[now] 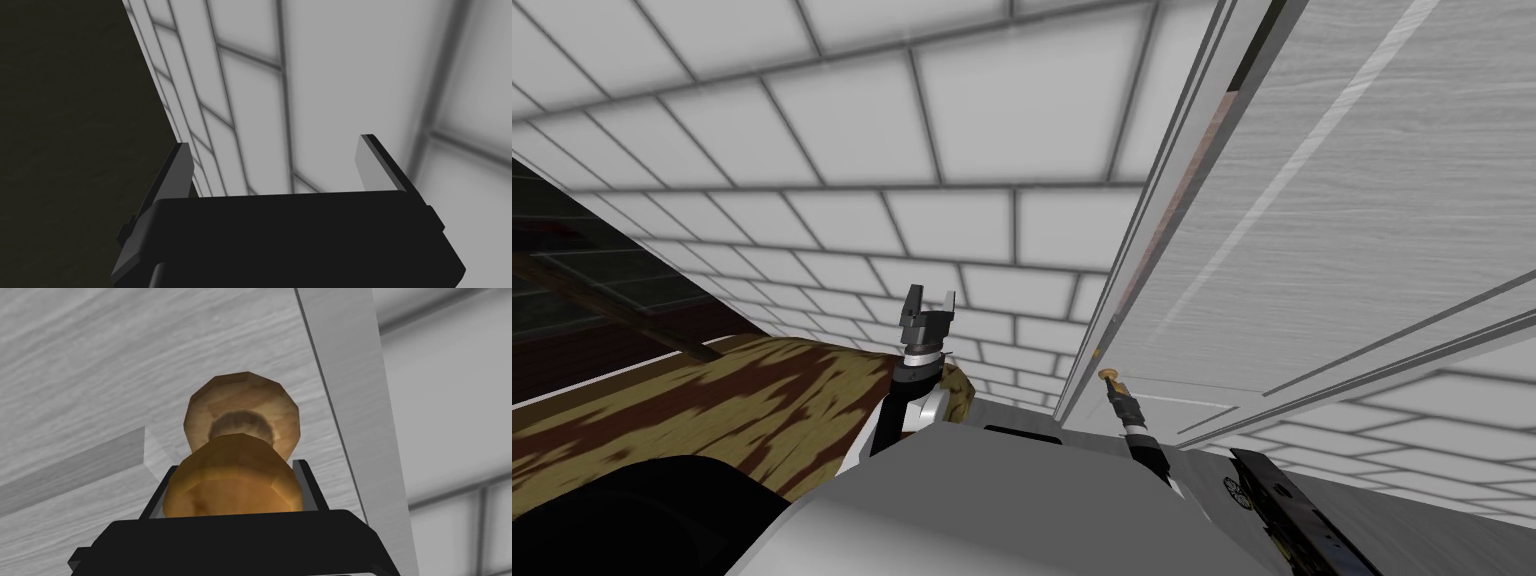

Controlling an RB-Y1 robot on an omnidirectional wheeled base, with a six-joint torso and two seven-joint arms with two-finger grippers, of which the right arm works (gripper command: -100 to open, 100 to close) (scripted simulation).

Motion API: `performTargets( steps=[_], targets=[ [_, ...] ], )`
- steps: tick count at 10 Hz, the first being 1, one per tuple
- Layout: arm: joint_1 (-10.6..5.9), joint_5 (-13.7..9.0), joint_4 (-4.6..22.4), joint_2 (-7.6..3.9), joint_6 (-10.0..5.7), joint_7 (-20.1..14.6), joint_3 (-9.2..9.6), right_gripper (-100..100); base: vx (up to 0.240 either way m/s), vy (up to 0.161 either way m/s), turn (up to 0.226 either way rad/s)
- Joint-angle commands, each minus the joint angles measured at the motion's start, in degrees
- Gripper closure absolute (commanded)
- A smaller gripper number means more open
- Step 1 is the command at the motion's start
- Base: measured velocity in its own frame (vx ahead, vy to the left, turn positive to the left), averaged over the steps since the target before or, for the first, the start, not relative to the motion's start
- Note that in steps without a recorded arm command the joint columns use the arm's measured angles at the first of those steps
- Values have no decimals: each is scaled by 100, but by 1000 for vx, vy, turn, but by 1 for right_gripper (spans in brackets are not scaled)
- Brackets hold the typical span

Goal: Pull the door open

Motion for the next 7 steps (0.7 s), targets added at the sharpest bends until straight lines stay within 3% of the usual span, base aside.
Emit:
performTargets(
  steps=[1, 6, 7],
  targets=[
    [-56, -89, 103, 66, -23, -286, 143, 100, -51, -21, 25],
    [-135, -310, 163, 59, -4, -966, 317, 100, -39, -15, 16],
    [-135, -310, 163, 59, -4, -966, 317, 100, -25, -17, 19]
  ],
)
